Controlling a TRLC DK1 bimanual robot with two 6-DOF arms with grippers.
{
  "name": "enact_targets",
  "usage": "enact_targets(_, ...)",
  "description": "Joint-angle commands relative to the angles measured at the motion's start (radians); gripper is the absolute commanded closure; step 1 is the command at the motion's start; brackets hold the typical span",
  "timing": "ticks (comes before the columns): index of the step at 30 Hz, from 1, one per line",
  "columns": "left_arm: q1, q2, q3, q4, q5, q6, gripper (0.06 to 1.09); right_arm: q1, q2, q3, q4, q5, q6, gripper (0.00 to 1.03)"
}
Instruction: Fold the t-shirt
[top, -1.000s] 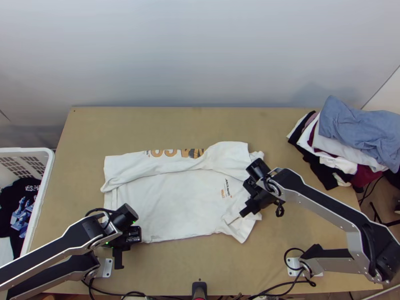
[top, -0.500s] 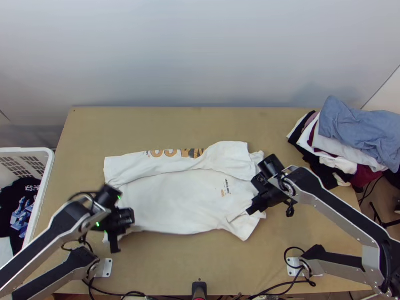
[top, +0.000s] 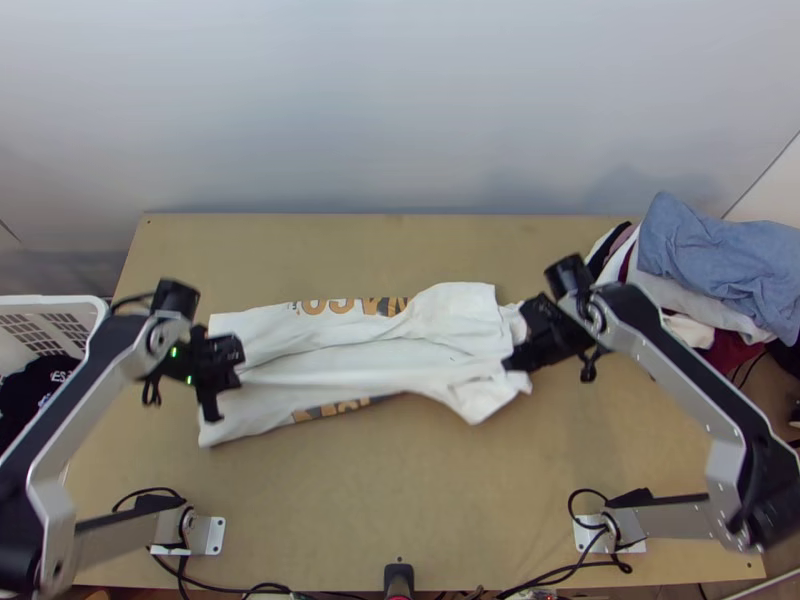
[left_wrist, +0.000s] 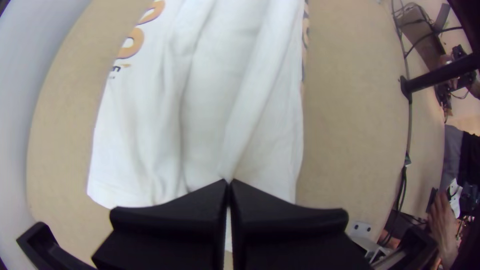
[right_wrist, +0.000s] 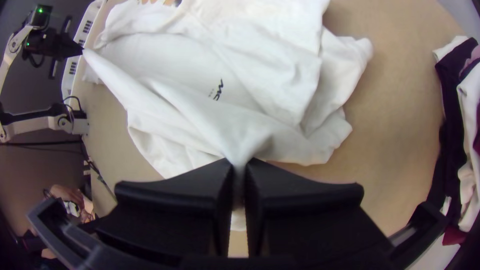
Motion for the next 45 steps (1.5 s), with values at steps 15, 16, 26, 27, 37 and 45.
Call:
enact_targets(15, -0.076, 0.561, 0.457, 0.073, -0.085, 0.036, 1.04, -0.176, 0.239, 0.167, -0.011, -0.039, -0.072, 0.97)
enact_targets(16, -0.074, 0.566, 0.445, 0.095, -0.095, 0.037, 1.04, -0.176, 0.245, 0.167, -0.006, -0.039, -0.069, 0.96)
enact_targets(26, -0.005, 0.629, 0.455, 0.161, -0.118, 0.069, 1.04, -0.17, 0.328, 0.206, 0.15, -0.034, -0.04, 0.93)
enact_targets(27, -0.001, 0.627, 0.454, 0.159, -0.118, 0.068, 1.03, -0.17, 0.341, 0.221, 0.152, -0.034, -0.034, 0.93)
enact_targets(37, 0.045, 0.563, 0.445, 0.228, -0.128, 0.008, 0.17, -0.173, 0.417, 0.252, 0.095, -0.019, 0.015, 0.17)
enact_targets(45, 0.188, 0.578, 0.675, 0.224, -0.112, -0.021, 0.1, -0.234, 0.368, 0.307, 0.052, -0.017, 0.015, 0.14)
